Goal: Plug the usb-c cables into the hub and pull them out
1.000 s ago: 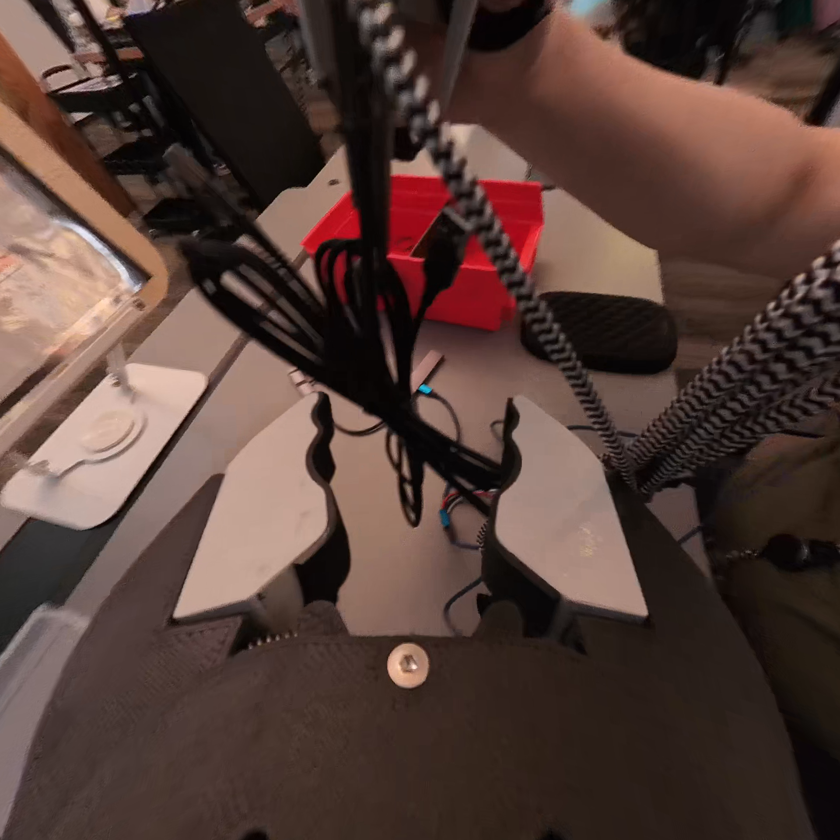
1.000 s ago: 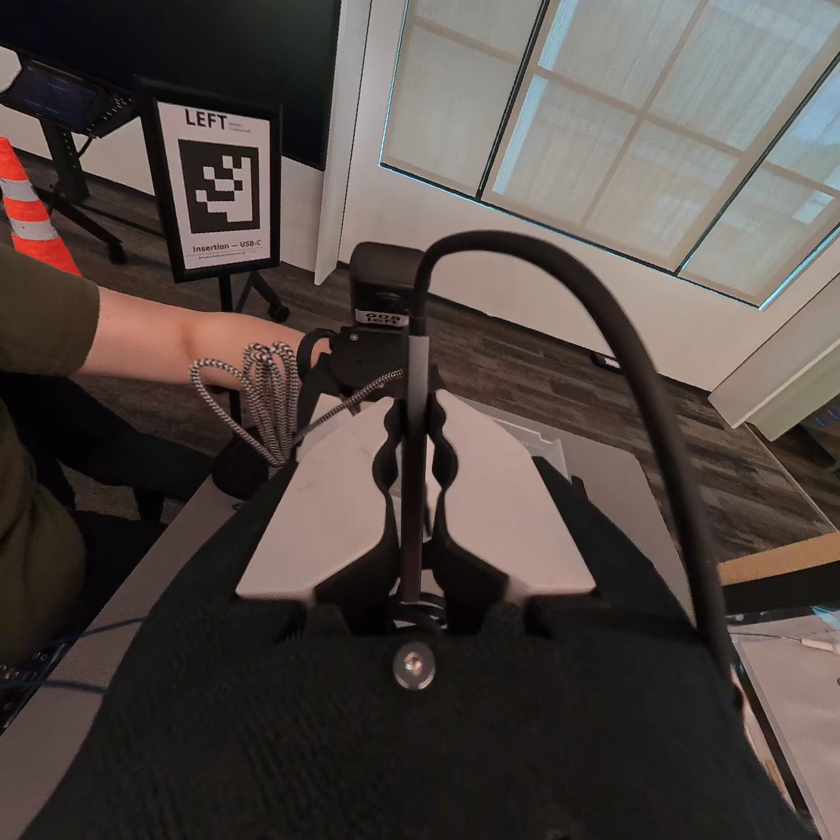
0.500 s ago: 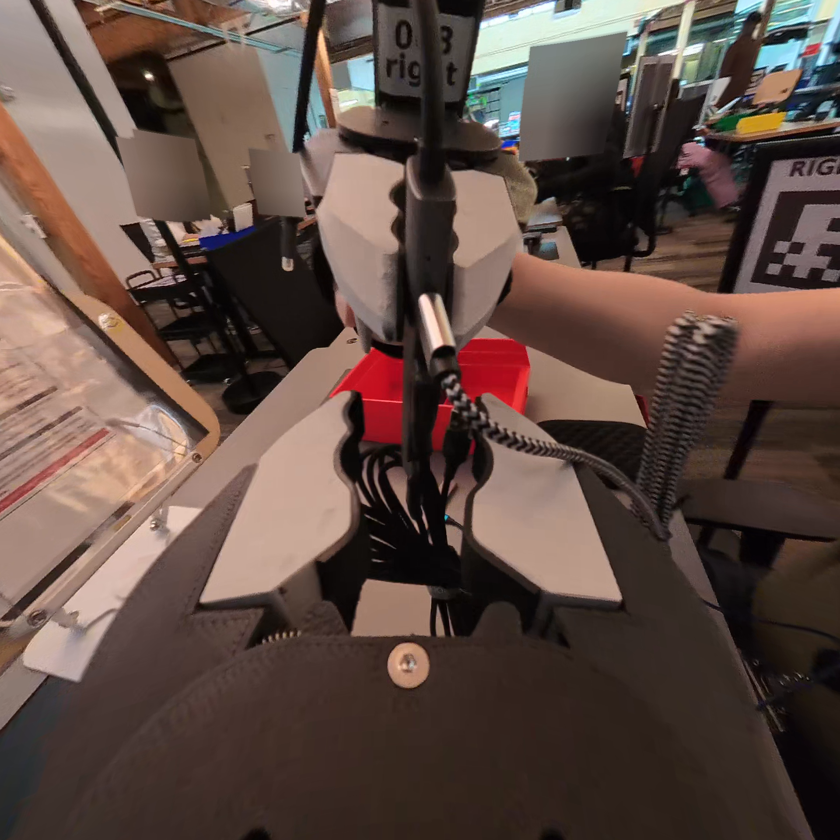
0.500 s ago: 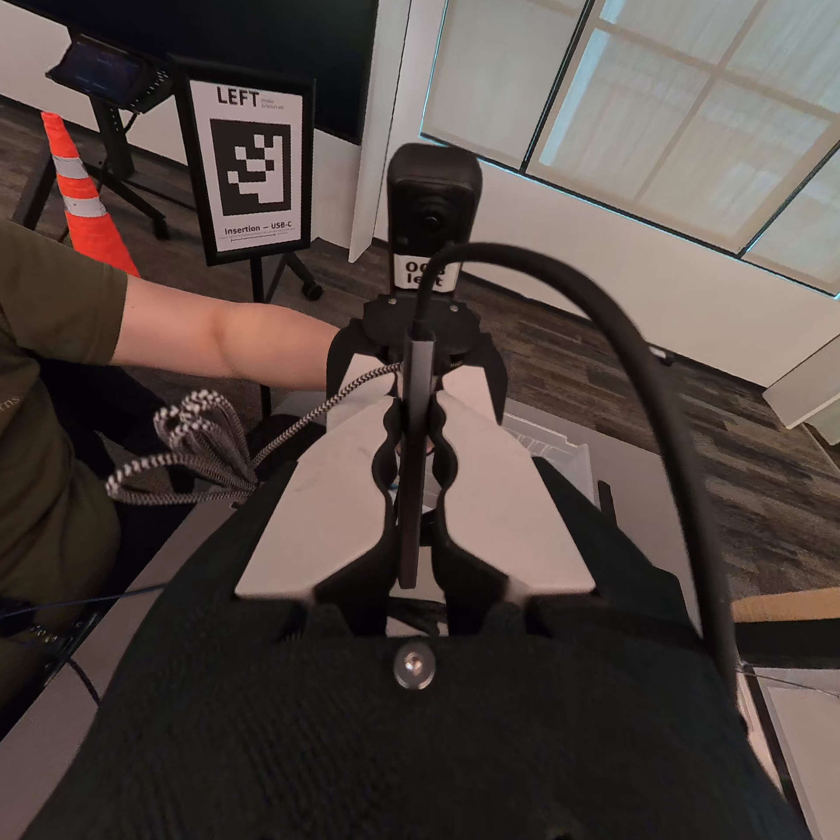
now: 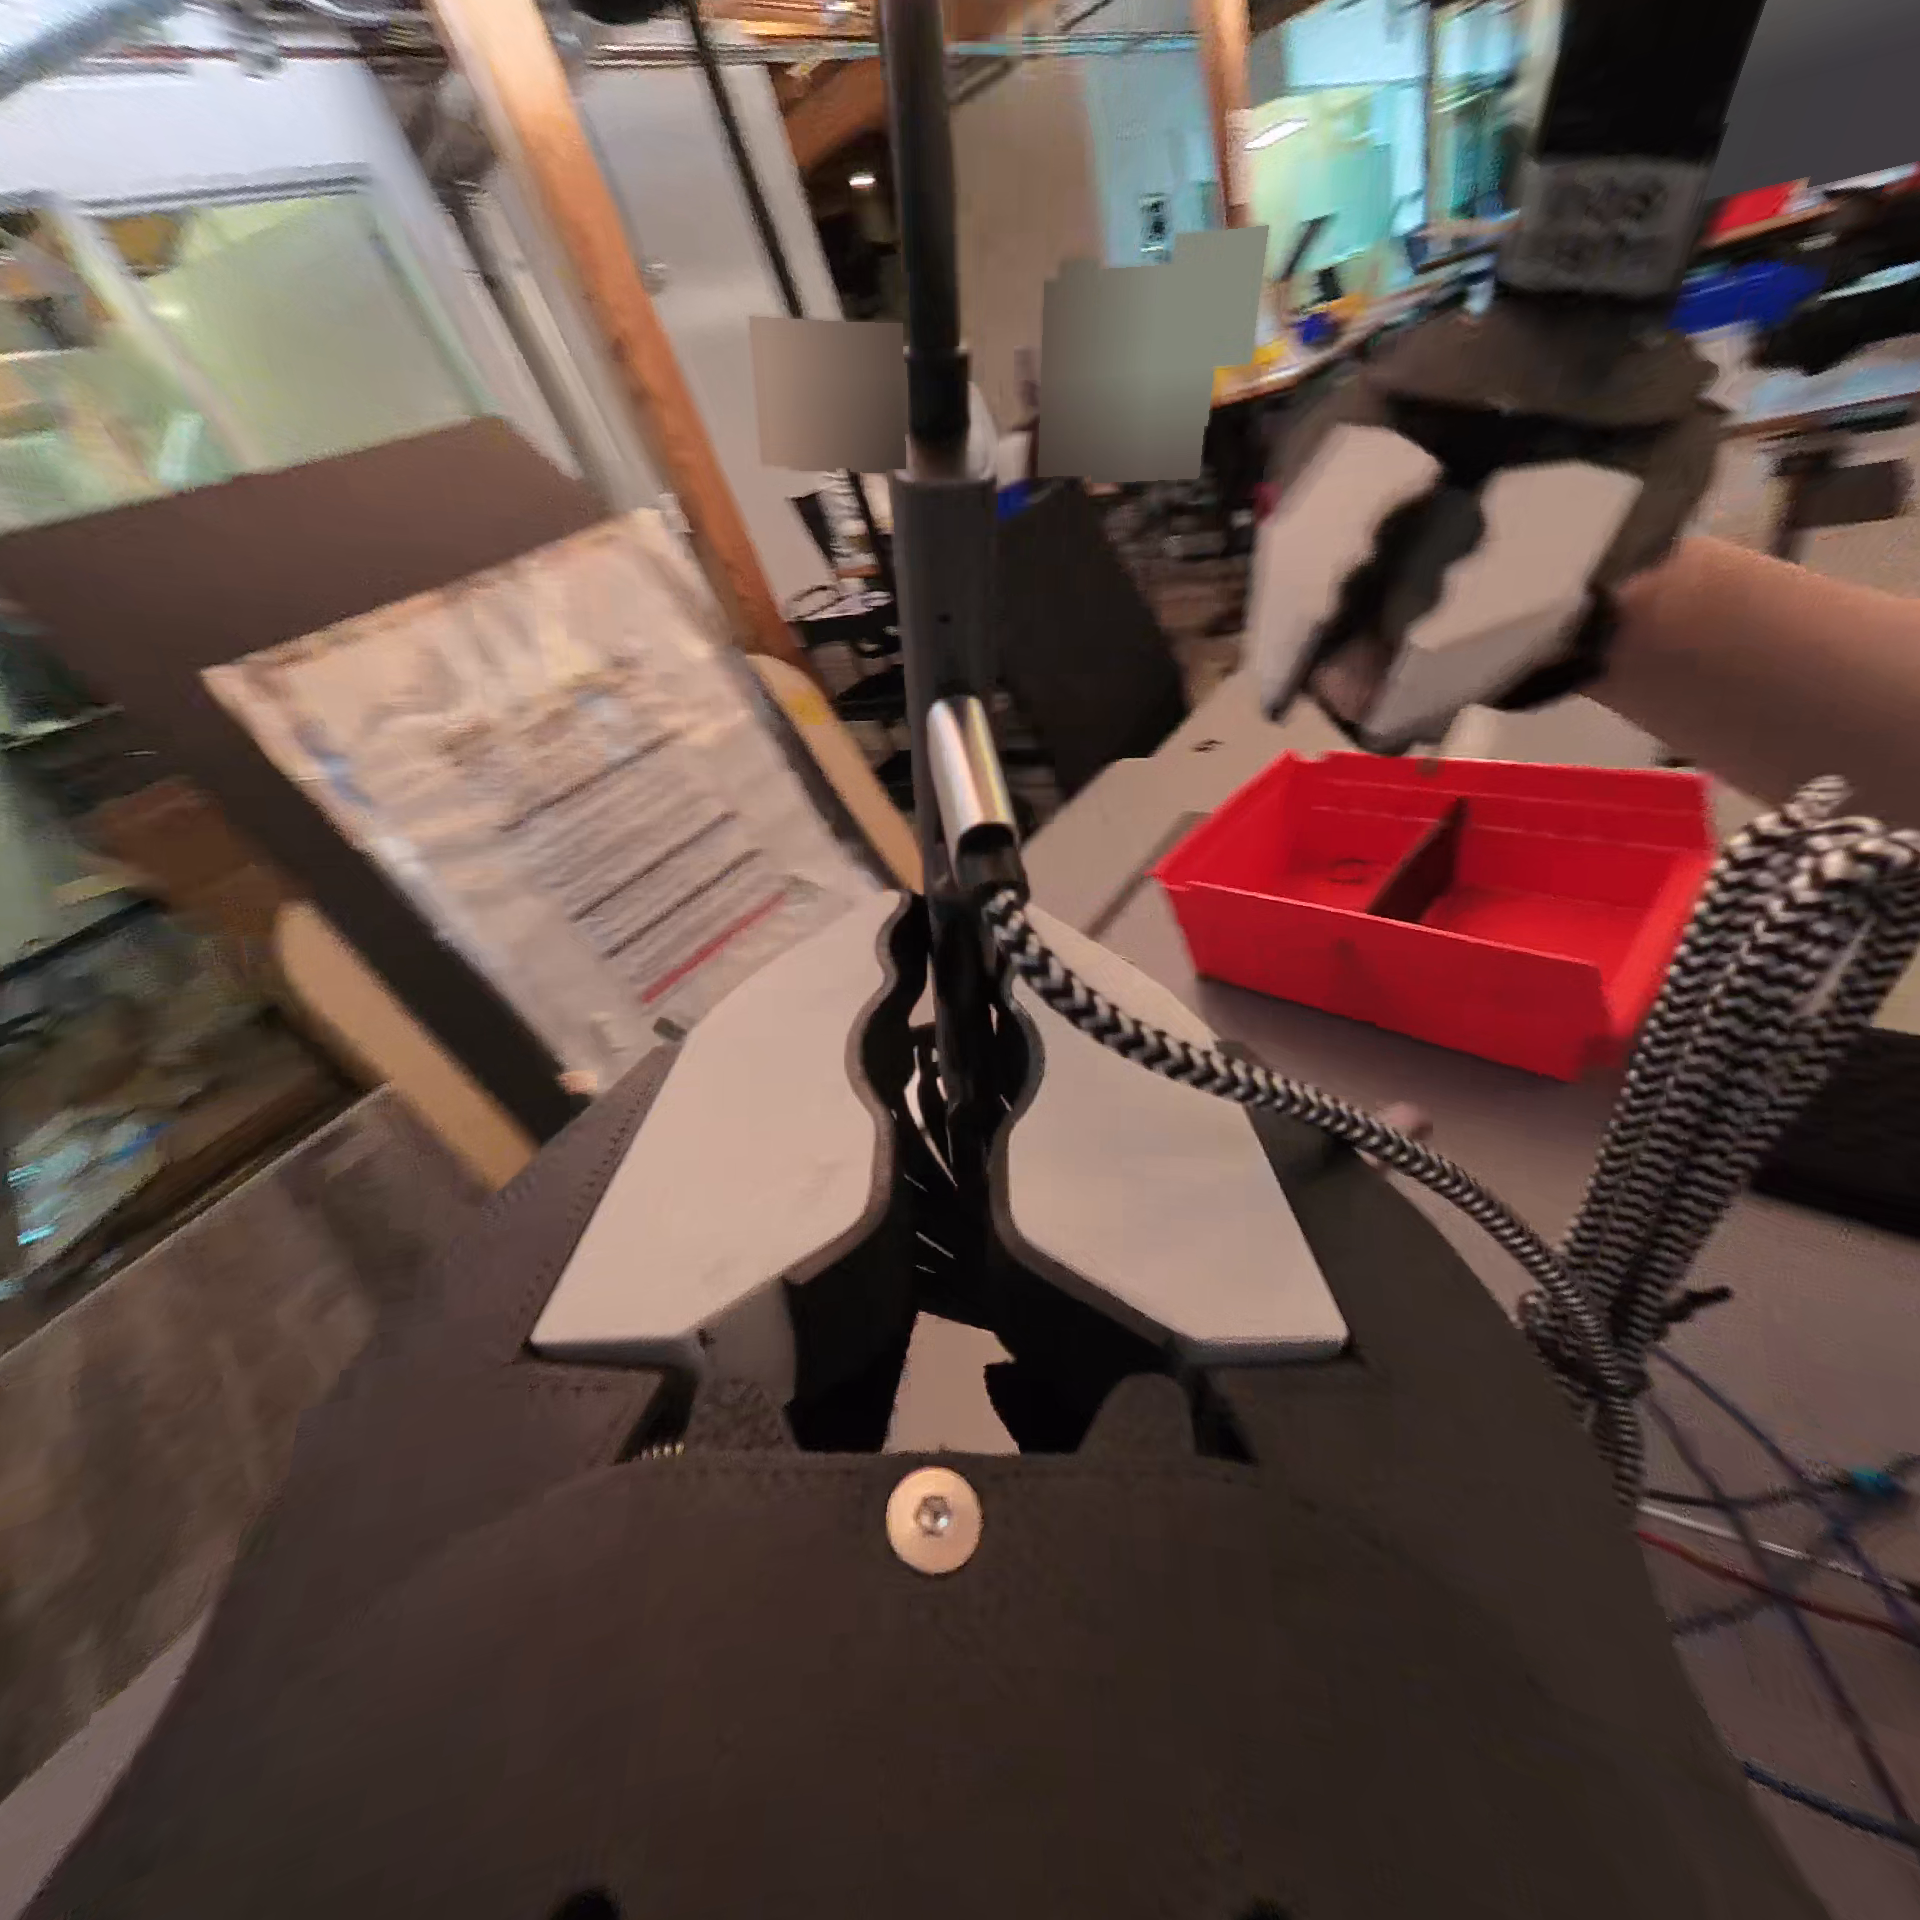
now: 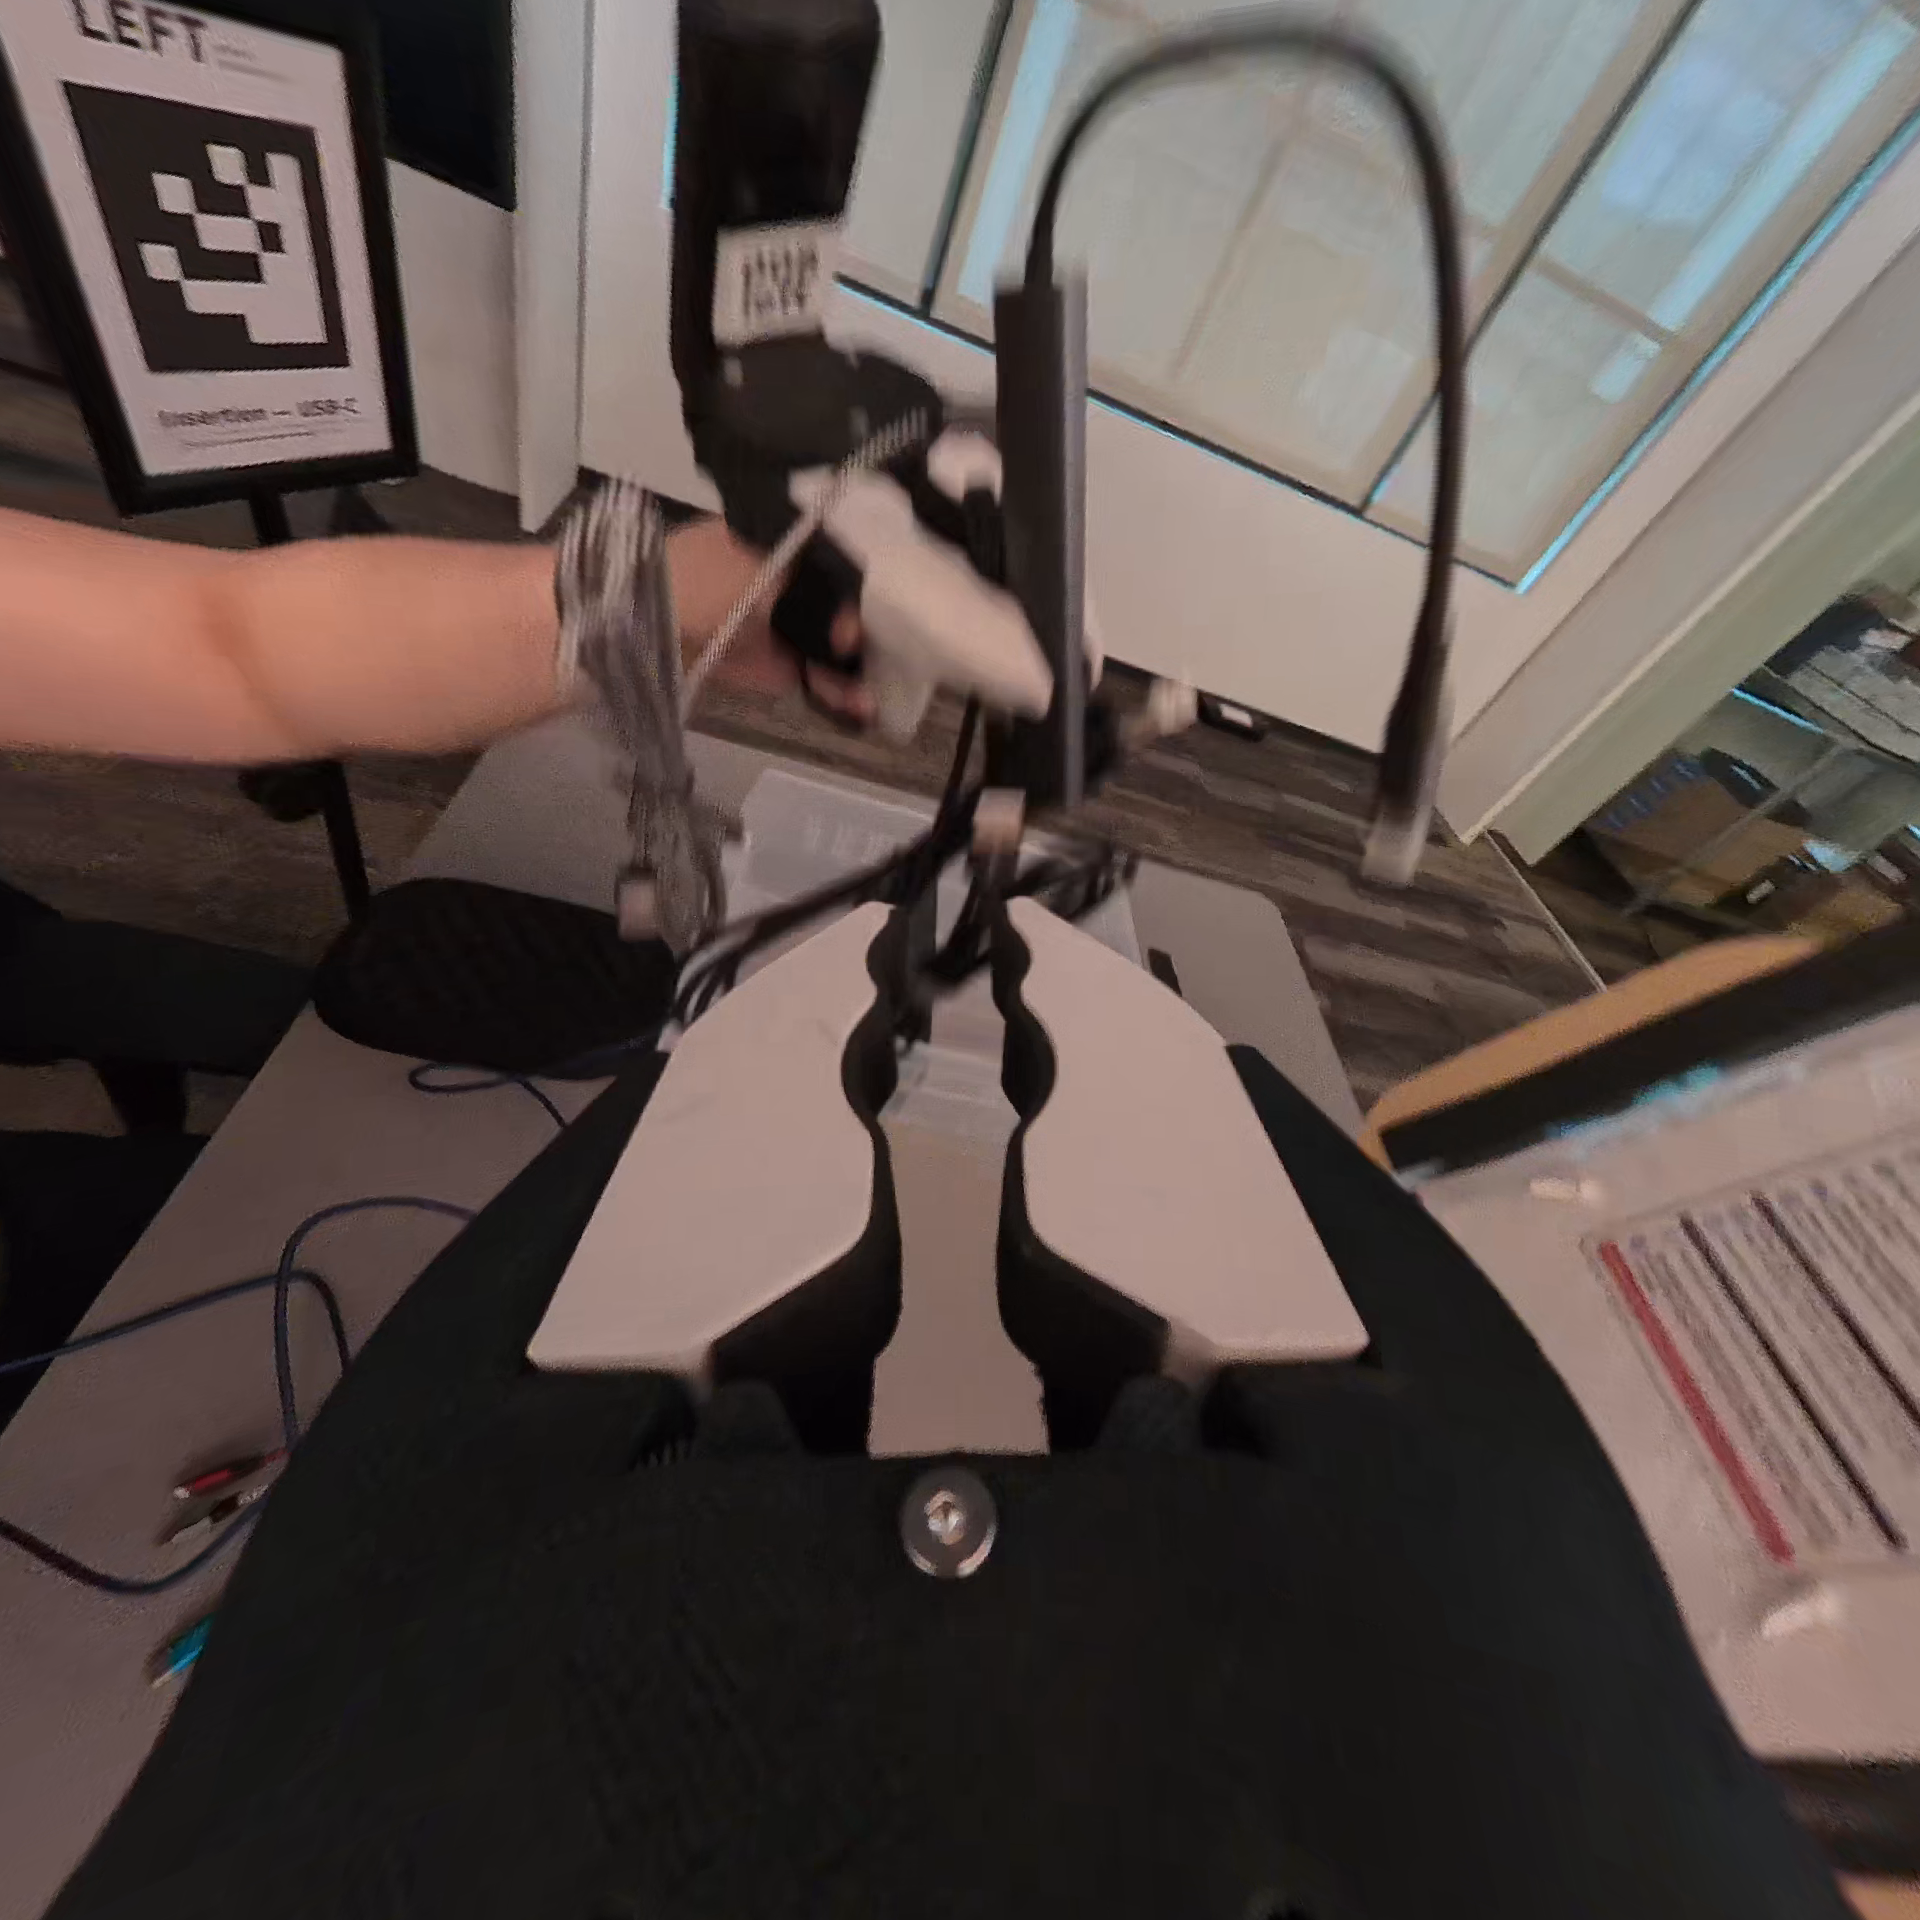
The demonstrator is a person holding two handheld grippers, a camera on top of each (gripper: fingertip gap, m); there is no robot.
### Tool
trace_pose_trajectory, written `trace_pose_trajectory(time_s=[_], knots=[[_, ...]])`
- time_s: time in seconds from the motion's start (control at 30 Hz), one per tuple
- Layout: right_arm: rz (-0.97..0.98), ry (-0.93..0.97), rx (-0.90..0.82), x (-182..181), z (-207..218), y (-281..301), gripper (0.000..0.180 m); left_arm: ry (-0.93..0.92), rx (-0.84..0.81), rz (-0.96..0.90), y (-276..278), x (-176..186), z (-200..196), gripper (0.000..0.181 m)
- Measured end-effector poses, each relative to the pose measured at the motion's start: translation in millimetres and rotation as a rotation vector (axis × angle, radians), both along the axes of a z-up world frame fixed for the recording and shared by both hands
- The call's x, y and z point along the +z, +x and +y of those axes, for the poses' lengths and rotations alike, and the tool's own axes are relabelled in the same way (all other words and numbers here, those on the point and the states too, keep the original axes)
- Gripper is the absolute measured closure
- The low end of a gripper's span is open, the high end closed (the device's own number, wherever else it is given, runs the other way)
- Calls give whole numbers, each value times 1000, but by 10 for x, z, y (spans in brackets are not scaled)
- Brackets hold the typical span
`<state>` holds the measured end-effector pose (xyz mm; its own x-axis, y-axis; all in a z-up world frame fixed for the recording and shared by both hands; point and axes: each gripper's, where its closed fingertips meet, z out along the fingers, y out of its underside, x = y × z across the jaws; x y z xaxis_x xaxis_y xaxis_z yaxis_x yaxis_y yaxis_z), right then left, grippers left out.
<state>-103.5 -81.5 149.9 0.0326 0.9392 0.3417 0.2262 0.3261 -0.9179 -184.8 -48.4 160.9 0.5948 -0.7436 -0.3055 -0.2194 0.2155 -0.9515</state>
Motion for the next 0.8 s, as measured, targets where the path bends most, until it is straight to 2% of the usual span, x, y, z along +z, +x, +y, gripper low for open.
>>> trace_pose_trajectory(time_s=[0.13, 0.27, 0.5, 0.67, 0.8], knots=[[-73, -116, -103, -686, 157, 308, 164, 77, 275, 71, -606, 249, 346, 170], [-134, -87, -186, -1268, 175, 416, 164, 57, 461, 185, -1019, 104, 712, 170], [-40, -160, -92, -1544, -170, 271, 164, 164, 704, 455, -1419, -661, 1236, 170], [-35, -174, -42, -1685, -387, 231, 164, 153, 717, 617, -1507, -1327, 1411, 170], [-60, -184, -24, -1859, -483, 239, 164, 146, 694, 721, -1555, -1663, 1387, 170]])
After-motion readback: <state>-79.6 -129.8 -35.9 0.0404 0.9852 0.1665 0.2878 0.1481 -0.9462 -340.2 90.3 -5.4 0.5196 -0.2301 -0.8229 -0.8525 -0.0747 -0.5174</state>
